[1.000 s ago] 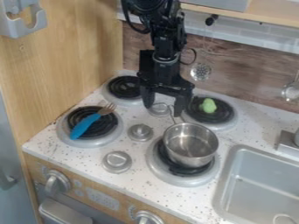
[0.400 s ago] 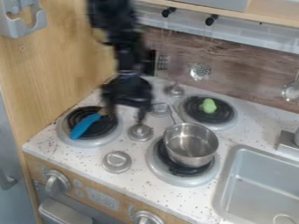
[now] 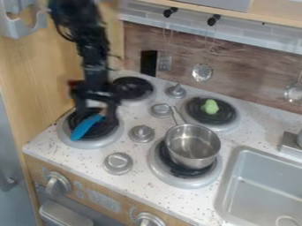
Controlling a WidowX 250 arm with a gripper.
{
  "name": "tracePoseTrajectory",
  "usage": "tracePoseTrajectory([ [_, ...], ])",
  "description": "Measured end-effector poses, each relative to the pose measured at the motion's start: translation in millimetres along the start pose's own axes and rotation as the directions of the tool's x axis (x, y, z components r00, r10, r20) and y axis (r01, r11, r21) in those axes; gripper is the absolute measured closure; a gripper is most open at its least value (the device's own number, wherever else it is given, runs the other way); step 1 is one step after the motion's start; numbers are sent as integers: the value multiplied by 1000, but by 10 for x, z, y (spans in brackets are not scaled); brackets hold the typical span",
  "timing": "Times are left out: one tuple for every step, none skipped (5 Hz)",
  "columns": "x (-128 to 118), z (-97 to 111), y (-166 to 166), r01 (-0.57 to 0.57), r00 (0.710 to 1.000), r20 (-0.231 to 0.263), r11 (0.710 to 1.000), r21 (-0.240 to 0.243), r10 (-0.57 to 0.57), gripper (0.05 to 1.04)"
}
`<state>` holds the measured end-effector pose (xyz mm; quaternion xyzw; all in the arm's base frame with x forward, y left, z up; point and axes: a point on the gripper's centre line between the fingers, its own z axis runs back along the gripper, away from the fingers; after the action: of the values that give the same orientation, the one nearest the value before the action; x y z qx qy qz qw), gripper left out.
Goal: Take the blue spoon off the burner and put it on the right side of the burner
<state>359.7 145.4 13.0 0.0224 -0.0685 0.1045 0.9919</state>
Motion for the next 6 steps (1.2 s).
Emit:
tracePoseTrajectory([
  [119,29,122,-4,1000,26,1000,2,4,85],
  [163,-162,125,-1,1000,-8,1000,-8,1,85],
  [139,-349,51,-19,999,-34,998,-64,17,85],
  [129,-439,11,-32,999,-35,996,-87,29,85],
  [130,-477,45,-33,999,-43,998,-60,30,141],
  [96,-483,22,-20,999,-51,999,-30,19,451],
])
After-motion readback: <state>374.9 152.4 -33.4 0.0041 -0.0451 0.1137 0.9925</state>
